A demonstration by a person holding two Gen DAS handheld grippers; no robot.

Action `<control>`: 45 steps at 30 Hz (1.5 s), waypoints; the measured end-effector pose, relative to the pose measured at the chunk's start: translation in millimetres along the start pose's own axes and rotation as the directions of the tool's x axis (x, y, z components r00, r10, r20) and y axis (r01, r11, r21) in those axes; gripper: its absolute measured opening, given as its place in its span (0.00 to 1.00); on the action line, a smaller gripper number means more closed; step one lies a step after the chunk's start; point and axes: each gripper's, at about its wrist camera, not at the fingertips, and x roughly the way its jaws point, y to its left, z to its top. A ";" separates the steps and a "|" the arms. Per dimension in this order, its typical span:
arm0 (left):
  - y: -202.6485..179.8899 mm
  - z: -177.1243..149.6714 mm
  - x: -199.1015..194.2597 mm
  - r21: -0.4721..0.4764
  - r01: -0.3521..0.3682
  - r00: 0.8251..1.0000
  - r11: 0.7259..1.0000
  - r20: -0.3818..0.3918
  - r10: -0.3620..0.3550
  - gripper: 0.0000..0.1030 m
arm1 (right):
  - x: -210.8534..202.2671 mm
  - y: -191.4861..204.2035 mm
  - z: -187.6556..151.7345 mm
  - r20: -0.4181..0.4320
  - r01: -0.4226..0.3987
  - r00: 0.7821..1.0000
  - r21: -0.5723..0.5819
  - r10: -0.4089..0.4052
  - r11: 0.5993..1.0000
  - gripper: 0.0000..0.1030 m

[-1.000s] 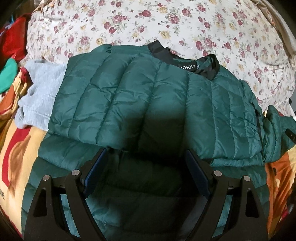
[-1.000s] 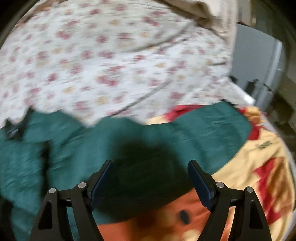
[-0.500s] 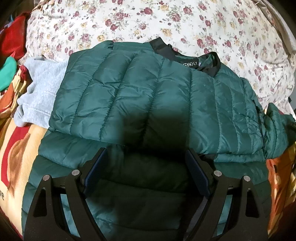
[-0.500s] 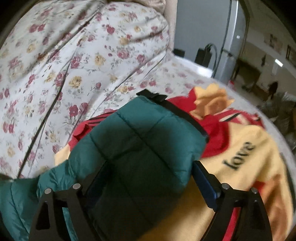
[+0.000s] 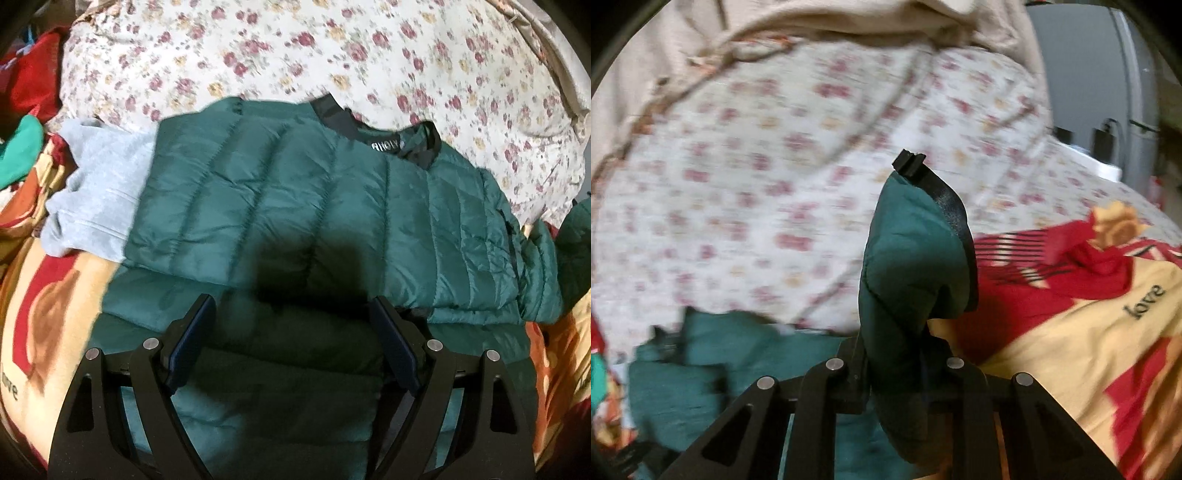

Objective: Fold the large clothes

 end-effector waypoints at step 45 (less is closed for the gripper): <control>55.0 28.4 -20.8 -0.243 0.141 0.990 0.960 0.046 -0.134 0.83 | 1.3 229.9 -118.4 -0.260 -0.477 0.862 -0.125 0.436 0.870 0.76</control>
